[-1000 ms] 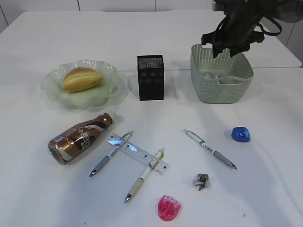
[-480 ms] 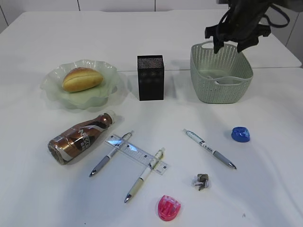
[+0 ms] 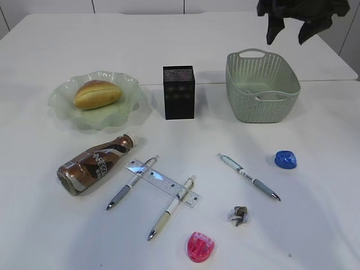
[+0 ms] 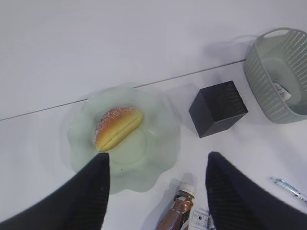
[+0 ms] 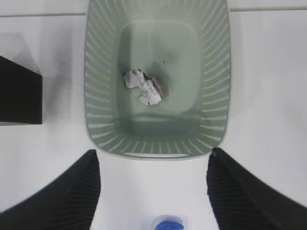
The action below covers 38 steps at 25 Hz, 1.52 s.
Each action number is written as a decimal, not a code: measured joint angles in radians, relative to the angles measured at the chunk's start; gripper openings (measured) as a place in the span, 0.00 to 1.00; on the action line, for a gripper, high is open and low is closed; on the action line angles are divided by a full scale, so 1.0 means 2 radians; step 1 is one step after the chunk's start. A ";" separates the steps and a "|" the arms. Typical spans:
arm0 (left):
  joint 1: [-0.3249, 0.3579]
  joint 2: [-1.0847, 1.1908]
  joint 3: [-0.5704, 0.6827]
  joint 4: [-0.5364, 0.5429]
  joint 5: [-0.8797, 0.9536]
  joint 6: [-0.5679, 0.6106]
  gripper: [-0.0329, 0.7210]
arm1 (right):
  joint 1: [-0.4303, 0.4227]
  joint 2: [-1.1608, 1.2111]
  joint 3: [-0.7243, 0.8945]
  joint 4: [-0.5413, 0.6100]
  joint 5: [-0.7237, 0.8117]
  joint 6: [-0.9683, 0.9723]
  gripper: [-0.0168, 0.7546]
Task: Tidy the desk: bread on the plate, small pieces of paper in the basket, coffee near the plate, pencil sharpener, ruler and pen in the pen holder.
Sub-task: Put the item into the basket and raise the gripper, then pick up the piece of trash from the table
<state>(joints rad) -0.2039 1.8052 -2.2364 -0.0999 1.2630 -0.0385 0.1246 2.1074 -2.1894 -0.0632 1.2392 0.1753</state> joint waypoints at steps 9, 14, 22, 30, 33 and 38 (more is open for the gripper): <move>0.000 -0.049 0.005 -0.001 0.001 0.000 0.63 | 0.000 -0.105 0.051 0.085 0.006 -0.035 0.71; 0.000 -0.090 0.078 0.000 0.001 0.000 0.63 | 0.001 -0.180 0.144 0.102 0.006 -0.039 0.71; 0.000 -0.156 0.189 0.016 0.001 0.000 0.63 | 0.060 -0.247 0.268 0.102 0.006 -0.040 0.71; 0.000 -0.217 0.274 0.024 0.001 0.000 0.62 | 0.164 -0.250 0.386 0.101 0.004 -0.023 0.71; 0.000 -0.229 0.287 0.024 0.001 0.000 0.62 | 0.172 -0.250 0.401 0.098 0.004 -0.021 0.71; 0.000 -0.240 0.288 0.024 0.001 0.000 0.62 | 0.176 -0.212 0.426 0.067 0.000 -0.018 0.71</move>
<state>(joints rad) -0.2039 1.3253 -1.6601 -0.0525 1.2647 -0.0385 0.4775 1.6827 -1.3371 0.0709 1.2398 0.1398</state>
